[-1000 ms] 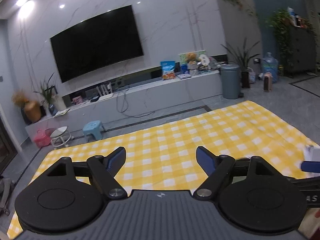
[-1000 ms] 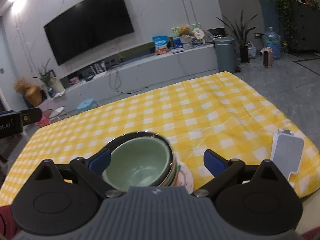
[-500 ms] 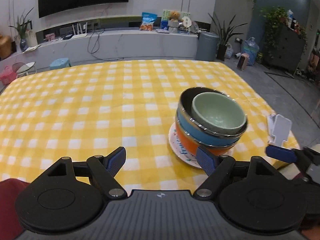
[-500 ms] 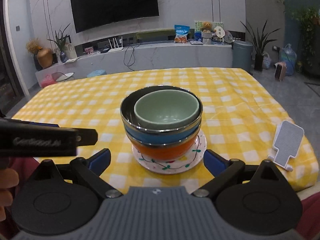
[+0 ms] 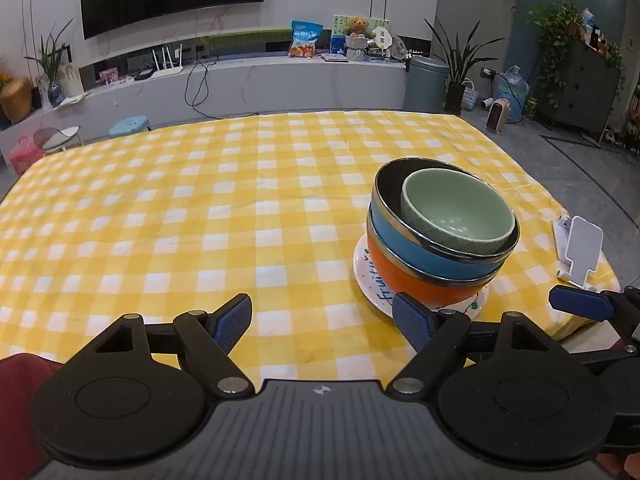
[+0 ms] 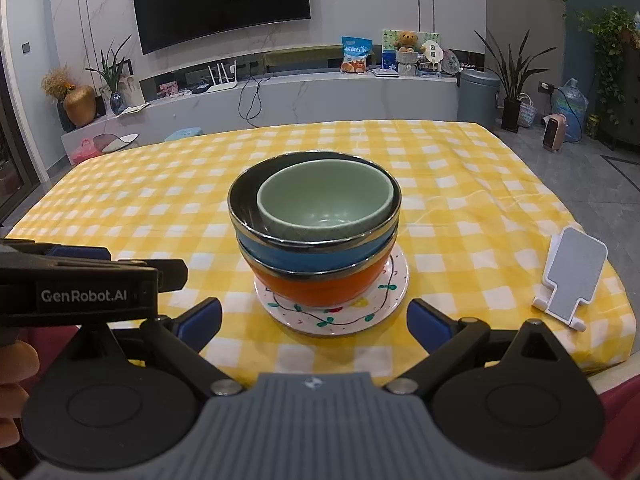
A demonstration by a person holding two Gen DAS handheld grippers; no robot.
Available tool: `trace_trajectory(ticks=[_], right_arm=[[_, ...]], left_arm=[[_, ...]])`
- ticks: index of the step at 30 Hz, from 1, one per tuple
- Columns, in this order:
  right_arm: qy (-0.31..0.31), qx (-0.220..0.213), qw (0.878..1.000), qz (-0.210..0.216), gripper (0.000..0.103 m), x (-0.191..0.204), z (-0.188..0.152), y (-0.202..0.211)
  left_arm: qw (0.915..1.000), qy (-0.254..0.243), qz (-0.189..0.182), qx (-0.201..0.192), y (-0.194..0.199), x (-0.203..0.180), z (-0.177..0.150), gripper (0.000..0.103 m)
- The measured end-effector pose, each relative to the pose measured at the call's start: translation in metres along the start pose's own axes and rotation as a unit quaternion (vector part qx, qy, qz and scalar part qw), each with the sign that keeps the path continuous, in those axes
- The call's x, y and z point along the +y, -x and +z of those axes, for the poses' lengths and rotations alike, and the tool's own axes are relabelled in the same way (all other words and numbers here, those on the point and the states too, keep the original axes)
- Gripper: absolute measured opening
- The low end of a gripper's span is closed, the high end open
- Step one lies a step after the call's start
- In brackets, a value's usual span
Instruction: Organize plates and bowls
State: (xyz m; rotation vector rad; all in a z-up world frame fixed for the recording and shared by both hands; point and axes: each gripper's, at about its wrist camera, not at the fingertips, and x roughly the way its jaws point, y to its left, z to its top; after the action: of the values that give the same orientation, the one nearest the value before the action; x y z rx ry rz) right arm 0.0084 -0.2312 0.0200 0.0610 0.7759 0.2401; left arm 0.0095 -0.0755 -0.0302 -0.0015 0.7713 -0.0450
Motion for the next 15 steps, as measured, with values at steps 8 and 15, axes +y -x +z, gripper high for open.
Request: trace_trajectory(ticks=[8, 15], right_arm=[[-0.011, 0.004, 1.000, -0.002, 0.097, -0.0016, -0.0001, -0.0014], [-0.012, 0.005, 1.000, -0.001, 0.097, -0.0017, -0.0007, -0.0019]], left_arm=[[1.0000, -0.005, 0.002, -0.004, 0.0021, -0.0019, 0.0015, 0.094], [1.0000, -0.002, 0.003, 0.000, 0.0020, -0.0013, 0.0020, 0.094]])
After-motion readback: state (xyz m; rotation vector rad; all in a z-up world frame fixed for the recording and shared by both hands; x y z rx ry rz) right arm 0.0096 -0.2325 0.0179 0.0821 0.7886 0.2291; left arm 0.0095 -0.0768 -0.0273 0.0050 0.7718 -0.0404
